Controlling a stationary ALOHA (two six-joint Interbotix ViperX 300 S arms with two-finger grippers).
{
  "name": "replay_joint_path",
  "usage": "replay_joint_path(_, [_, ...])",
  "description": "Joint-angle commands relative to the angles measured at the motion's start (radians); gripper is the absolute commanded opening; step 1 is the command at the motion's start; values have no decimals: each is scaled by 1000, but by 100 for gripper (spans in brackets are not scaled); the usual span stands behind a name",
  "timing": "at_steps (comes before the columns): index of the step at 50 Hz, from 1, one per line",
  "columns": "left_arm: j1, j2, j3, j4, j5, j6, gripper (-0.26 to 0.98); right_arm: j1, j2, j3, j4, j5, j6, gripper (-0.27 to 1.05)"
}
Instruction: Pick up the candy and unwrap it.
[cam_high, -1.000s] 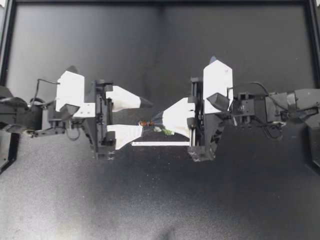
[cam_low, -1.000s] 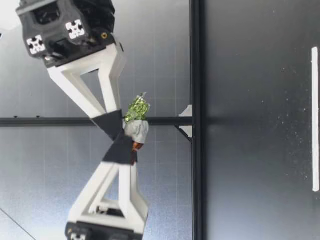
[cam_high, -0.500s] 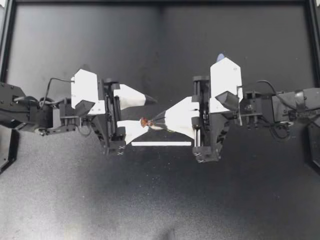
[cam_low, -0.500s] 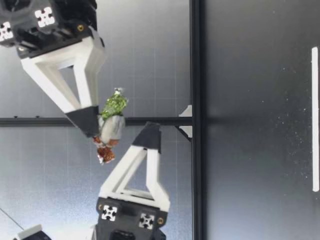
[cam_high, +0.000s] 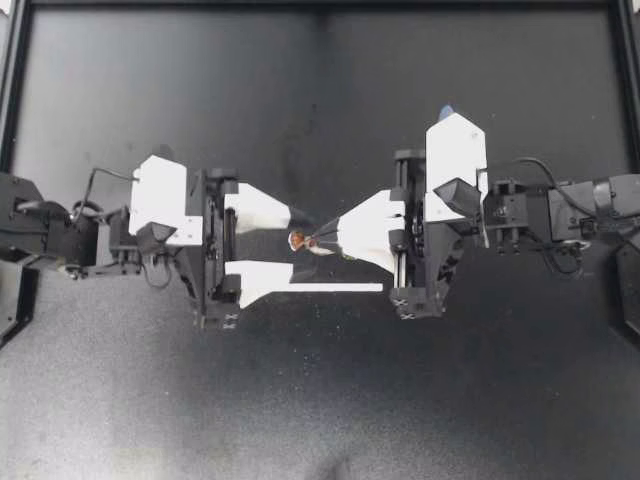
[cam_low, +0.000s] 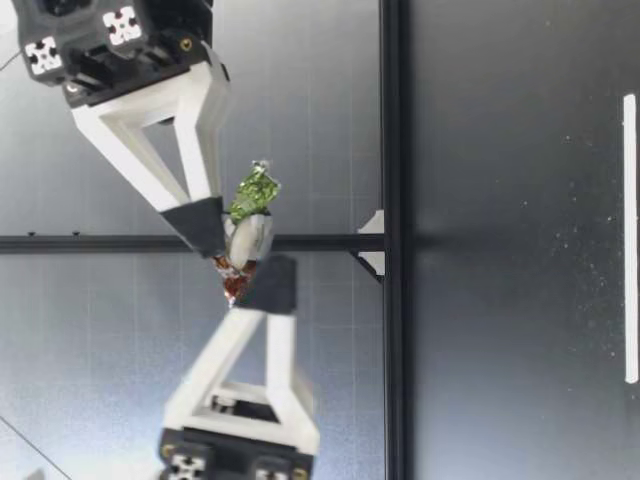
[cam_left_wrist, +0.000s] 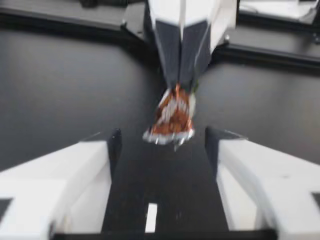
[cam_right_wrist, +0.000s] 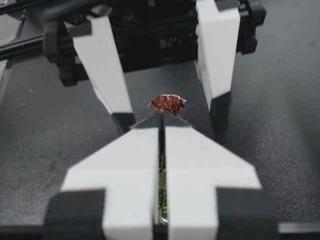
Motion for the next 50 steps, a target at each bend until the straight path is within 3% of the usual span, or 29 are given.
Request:
replay_joint_path(1, [3,-20,-29,-2,-8,2,57,2,-8,-20,3,-14,9,-12])
replay_joint_path(19, [32,15,-41,-31,-28,5,56,46,-8,-21,3,-20,28,-12])
replay_joint_path(33, [92,84,-28,-63,-37,0,56,52,-12,-21,5,-21,21,-12])
replay_joint_path(50, [84,60,14,-48,-37,-2,56,3,-17,6,6,-21,20,-12])
